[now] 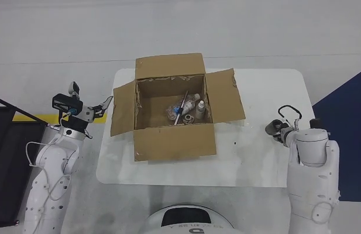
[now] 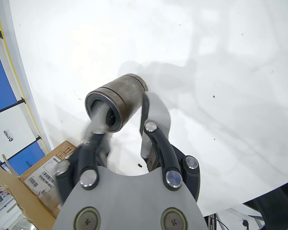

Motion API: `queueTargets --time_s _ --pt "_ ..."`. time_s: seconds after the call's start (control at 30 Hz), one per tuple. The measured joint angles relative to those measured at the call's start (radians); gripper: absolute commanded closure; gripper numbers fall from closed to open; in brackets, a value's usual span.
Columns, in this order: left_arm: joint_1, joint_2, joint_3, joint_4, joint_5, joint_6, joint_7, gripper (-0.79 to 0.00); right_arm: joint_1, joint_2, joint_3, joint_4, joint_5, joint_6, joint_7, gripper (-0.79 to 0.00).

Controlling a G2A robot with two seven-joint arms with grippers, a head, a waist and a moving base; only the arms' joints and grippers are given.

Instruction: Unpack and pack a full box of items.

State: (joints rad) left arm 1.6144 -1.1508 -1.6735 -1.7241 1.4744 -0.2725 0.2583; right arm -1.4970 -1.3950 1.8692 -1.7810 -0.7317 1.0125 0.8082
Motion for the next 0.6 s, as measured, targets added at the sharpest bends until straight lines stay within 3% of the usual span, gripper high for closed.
queueTargets --time_s 0.27,0.6 --pt "0.0 0.0 0.0 0.0 0.0 0.0 0.0 -0.785 -0.066 -0.01 0.002 -0.077 0.01 0.0 0.0 -0.259" --pt "0.0 0.0 0.0 0.0 0.0 0.0 0.0 -0.785 -0.014 -0.015 -0.015 -0.022 -0.012 0.0 0.0 -0.249"
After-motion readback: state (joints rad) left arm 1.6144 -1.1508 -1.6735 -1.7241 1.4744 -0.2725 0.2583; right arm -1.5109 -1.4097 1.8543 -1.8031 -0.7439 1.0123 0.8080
